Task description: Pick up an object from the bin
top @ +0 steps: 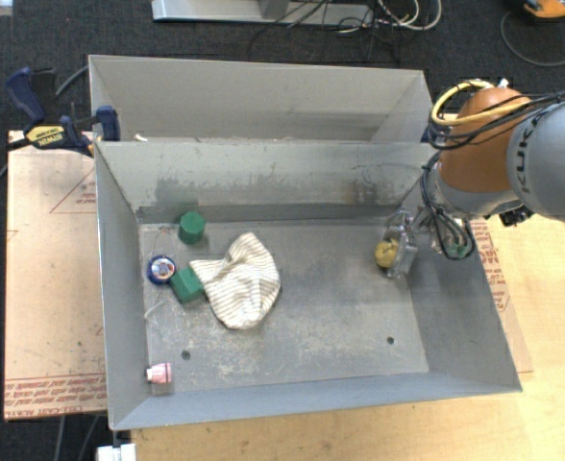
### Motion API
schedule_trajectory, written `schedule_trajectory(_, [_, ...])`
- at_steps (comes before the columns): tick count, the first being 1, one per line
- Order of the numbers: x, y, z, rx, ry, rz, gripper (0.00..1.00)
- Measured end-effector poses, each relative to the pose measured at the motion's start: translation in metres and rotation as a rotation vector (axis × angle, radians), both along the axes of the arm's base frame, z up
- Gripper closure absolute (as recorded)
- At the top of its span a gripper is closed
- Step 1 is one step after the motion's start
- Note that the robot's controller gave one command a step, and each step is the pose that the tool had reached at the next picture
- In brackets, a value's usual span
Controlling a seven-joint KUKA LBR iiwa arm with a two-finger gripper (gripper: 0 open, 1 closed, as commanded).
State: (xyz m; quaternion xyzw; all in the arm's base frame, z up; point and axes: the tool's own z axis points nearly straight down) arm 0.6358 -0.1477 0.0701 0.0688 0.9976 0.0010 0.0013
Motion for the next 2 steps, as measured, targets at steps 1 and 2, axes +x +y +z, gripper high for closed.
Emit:
schedule_trajectory(1, [-0.001, 0.0, 0.002, 0.001, 0.004, 0.0, 1.0])
schedule_trajectory(2, [-0.002, 0.001, 0.016, 0.002, 0.005, 0.0, 1.0])
